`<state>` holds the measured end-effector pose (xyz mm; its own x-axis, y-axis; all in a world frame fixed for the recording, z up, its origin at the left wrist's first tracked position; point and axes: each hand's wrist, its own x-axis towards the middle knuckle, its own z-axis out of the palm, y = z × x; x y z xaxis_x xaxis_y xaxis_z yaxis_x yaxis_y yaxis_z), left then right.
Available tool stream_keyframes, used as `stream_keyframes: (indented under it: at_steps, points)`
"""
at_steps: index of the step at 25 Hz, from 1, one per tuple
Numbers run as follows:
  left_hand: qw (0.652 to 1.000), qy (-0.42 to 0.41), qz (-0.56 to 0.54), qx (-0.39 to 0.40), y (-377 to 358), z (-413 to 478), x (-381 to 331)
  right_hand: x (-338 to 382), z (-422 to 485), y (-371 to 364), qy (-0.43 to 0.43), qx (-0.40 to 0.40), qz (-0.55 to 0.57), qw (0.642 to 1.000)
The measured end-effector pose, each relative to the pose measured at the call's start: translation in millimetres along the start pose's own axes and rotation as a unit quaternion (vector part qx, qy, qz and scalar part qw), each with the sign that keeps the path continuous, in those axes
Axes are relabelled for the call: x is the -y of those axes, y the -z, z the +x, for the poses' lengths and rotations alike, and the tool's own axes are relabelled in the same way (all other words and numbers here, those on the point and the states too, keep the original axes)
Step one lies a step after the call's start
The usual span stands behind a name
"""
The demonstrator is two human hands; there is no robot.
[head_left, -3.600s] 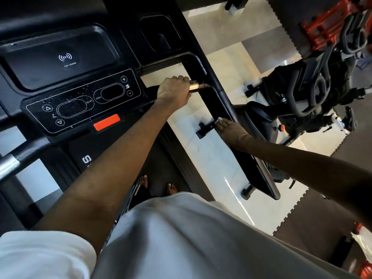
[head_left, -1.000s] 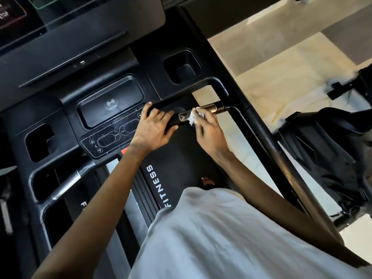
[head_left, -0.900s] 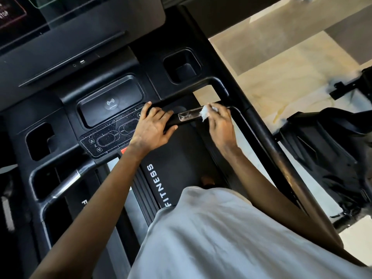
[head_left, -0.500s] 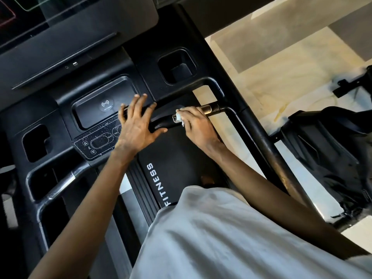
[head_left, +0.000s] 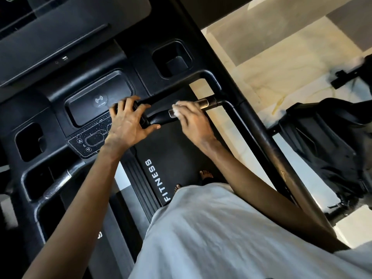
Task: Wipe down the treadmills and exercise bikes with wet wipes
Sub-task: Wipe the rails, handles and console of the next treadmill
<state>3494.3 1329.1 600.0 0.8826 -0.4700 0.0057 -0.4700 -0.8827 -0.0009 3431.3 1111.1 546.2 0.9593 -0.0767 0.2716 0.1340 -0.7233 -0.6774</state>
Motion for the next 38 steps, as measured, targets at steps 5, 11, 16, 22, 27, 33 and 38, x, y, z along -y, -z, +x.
stream_keyframes:
  at_steps: [5, 11, 16, 22, 27, 33, 38]
  points:
    - [1.0, 0.003, 0.006, 0.001, -2, 0, 1, -53, -3, 26, -0.175, -0.126, -0.023, 0.976]
    - [1.0, -0.02, -0.022, 0.0, 2, -1, 4, 21, -12, -14, -0.069, -0.033, -0.009, 0.997]
    - [0.998, -0.035, -0.054, 0.001, 8, -15, 21, -18, -12, -2, -0.127, -0.129, -0.027, 0.983]
    - [0.998, -0.036, -0.057, -0.006, 4, -18, 30, -7, -21, -22, -0.205, -0.212, 0.05, 0.954]
    - [0.997, -0.043, -0.062, -0.005, 6, -21, 35, -8, 12, -24, -0.507, -0.369, 0.348, 0.697]
    - [0.997, -0.03, -0.07, -0.015, 1, -33, 47, 57, 7, -47, -0.559, -0.241, 0.6, 0.519]
    - [0.996, -0.012, -0.081, -0.018, 0, -45, 62, 93, -1, -67, -0.549, -0.187, 0.672, 0.461]
